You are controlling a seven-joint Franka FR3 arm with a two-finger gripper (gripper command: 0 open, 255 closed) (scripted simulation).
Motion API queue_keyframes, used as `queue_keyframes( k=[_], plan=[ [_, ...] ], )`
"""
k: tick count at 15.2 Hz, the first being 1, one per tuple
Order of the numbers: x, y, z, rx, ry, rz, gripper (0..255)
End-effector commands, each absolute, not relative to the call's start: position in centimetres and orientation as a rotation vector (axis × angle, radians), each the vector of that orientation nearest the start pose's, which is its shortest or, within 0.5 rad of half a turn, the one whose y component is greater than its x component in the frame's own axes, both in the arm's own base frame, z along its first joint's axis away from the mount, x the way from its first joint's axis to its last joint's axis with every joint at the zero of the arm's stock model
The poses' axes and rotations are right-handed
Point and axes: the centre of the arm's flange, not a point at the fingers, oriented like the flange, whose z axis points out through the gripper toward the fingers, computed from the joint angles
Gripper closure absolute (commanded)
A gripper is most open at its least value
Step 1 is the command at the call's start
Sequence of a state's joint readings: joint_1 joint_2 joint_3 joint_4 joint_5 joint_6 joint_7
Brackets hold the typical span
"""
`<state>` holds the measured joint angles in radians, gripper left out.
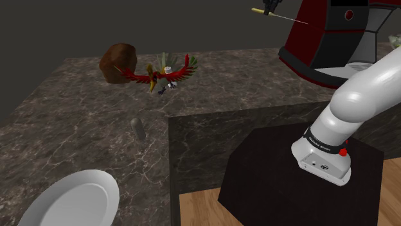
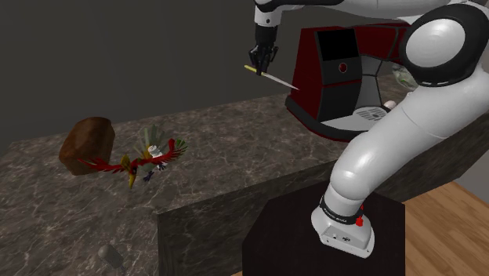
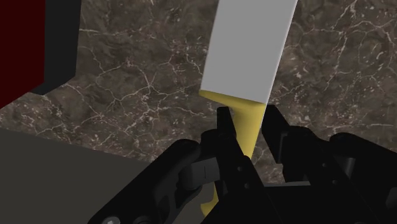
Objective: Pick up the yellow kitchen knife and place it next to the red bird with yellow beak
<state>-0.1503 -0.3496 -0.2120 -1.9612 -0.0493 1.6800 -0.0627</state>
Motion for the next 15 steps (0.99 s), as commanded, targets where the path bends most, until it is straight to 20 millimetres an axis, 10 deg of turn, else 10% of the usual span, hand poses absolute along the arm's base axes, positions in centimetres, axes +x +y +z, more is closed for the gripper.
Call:
queue_keyframes(
  k=[1,15],
  plan=[
    [41.6,-15.4,62.0,-3.099,0.446,-0.101,255],
    [40.8,3.1,62.0,-3.099,0.446,-0.101,255]
  ],
)
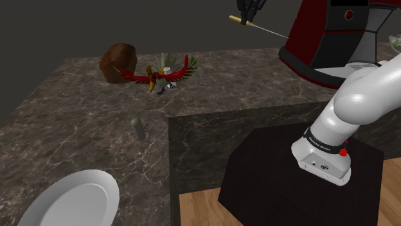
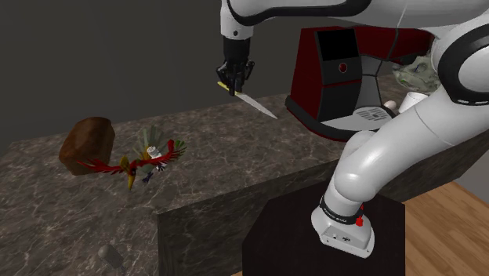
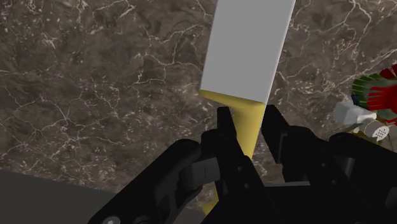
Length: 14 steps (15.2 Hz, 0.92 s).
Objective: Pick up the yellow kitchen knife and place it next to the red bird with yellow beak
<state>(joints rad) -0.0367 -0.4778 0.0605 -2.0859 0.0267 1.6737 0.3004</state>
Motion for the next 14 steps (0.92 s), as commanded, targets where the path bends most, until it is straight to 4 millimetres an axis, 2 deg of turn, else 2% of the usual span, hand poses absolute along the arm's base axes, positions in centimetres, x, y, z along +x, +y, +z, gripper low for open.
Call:
queue_keyframes(
  k=[1,7,8,14],
  plan=[
    [40.8,4.4,62.0,-3.099,0.446,-0.101,255],
    [40.4,12.3,62.0,-3.099,0.446,-0.101,255],
    [40.4,12.7,62.0,-3.099,0.446,-0.101,255],
    [40.4,12.7,58.9,-3.099,0.446,-0.101,255]
  ],
)
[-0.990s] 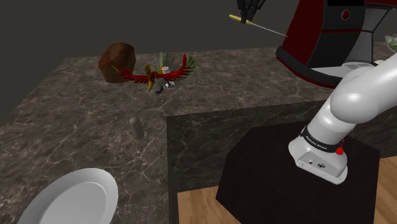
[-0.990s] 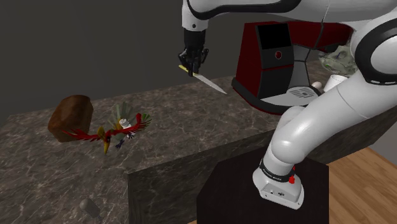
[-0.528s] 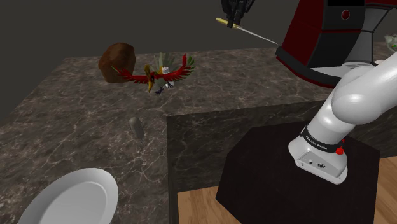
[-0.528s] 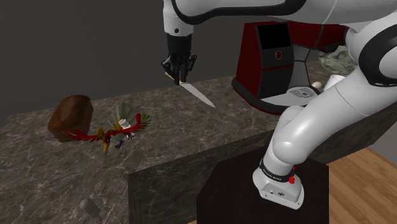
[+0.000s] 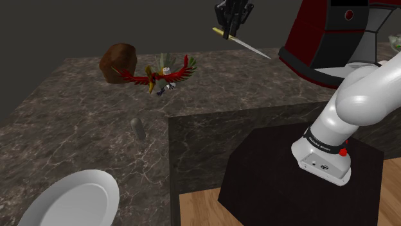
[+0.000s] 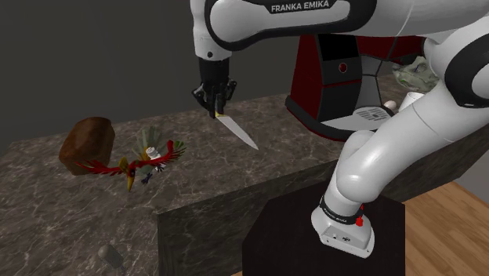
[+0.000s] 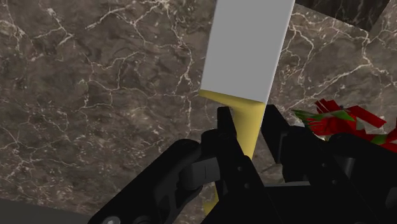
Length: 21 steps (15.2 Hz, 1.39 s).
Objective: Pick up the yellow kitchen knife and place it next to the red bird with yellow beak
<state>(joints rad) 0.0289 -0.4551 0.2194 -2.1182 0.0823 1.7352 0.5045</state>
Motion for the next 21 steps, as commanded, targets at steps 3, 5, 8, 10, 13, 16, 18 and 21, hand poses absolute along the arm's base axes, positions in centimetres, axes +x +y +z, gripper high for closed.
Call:
queue_keyframes(
  k=[3,5,8,10,13,16,18,21],
  plan=[
    [40.4,12.7,57.3,-3.099,0.446,-0.101,255],
    [40.4,12.7,56.2,-3.099,0.446,-0.101,255],
    [40.4,12.7,54.6,-3.099,0.446,-0.101,255],
    [40.4,12.7,53.6,-3.099,0.446,-0.101,255],
    [40.4,12.7,52.0,-3.099,0.446,-0.101,255],
    [40.4,12.7,50.4,-3.099,0.446,-0.101,255],
    [40.4,12.7,49.4,-3.099,0.446,-0.101,255],
    [40.4,12.7,47.8,-3.099,0.446,-0.101,255]
  ],
)
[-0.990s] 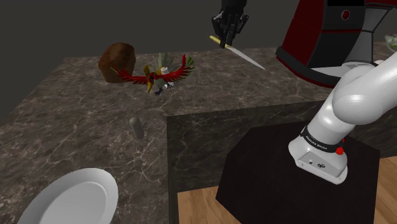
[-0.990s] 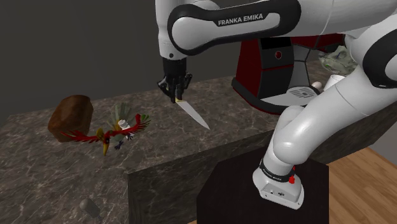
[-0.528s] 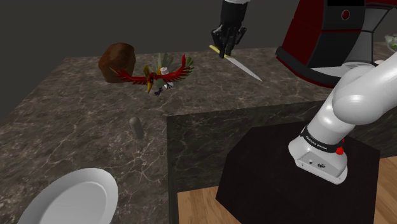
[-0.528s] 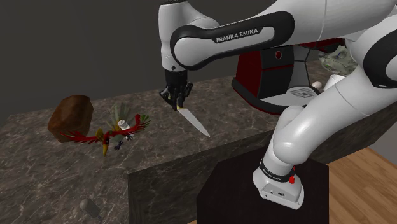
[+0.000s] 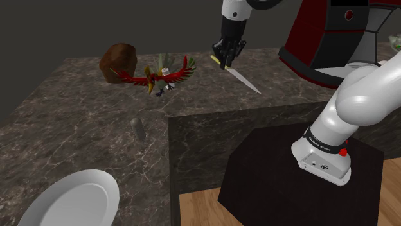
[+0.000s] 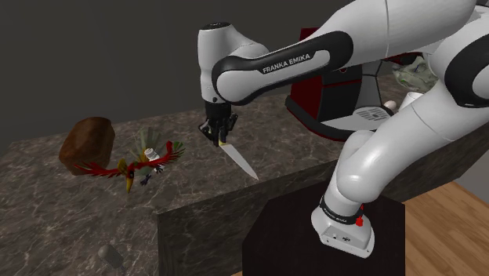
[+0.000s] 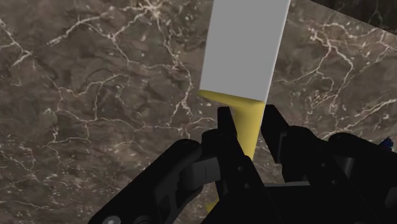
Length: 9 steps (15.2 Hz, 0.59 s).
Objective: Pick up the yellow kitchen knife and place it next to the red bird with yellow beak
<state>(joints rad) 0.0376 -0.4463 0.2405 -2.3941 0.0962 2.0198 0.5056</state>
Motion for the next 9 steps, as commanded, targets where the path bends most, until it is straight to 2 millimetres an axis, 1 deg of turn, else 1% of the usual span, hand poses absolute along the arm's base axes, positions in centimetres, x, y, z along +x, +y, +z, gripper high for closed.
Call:
queue_keyframes(
  k=[1,9],
  plan=[
    [40.4,12.7,47.2,-3.099,0.446,-0.101,255],
    [40.4,12.7,43.0,-3.099,0.446,-0.101,255]
  ],
)
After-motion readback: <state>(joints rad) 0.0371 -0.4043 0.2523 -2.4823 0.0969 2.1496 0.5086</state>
